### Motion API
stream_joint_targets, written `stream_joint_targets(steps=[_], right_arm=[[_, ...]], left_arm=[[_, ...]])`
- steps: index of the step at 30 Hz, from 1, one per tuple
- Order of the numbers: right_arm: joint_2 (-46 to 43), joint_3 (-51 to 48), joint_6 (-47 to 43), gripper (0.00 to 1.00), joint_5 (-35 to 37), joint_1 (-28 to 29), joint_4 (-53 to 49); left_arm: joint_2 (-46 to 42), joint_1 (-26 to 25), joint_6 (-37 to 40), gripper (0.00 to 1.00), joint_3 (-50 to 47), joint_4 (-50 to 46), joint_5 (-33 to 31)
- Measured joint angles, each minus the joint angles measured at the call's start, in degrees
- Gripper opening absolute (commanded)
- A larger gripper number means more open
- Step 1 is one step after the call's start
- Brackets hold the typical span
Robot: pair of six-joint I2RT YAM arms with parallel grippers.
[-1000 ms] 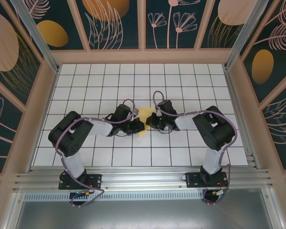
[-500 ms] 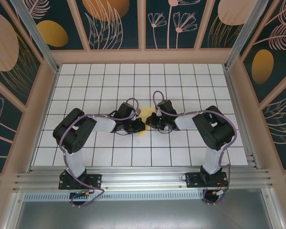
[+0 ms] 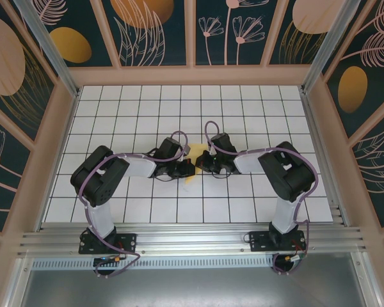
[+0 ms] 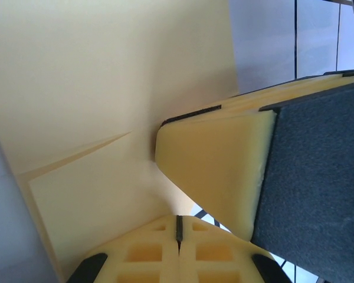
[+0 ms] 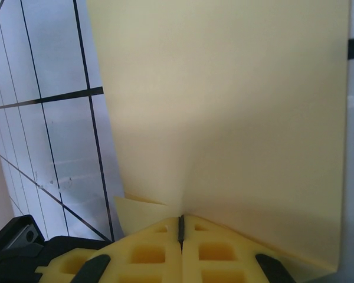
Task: Fold a paper plane with a square sheet of paper (pick it up from the middle)
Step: Third fold the triangle at the center of the table.
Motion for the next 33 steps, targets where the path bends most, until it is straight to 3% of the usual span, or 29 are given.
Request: stream_joint_targets(steps=[9,17,25,33], right_arm=[[-1.33,0.39,-1.84,0.02,0.24,0.13,-2.95],[1.25,3.02,-1.79,0.02,0.44,0.33,-4.11],[1.25,3.04,-1.77,0.02,0.72,0.35,-4.26],[1.25,3.10,-1.75,0.02,0.87,0.46,-4.33]], left_arm=[[-0.13,-0.04,0.66,0.03,0.00,-0.15,-0.24],[-1.68,0.07,1.27,0.10,0.00,-2.32,-1.16],[-4.11,0.07,0.11,0.10,0.02,-2.49,3.45],[-1.64,0.07,-0.28,0.10,0.17,-2.67,4.15]])
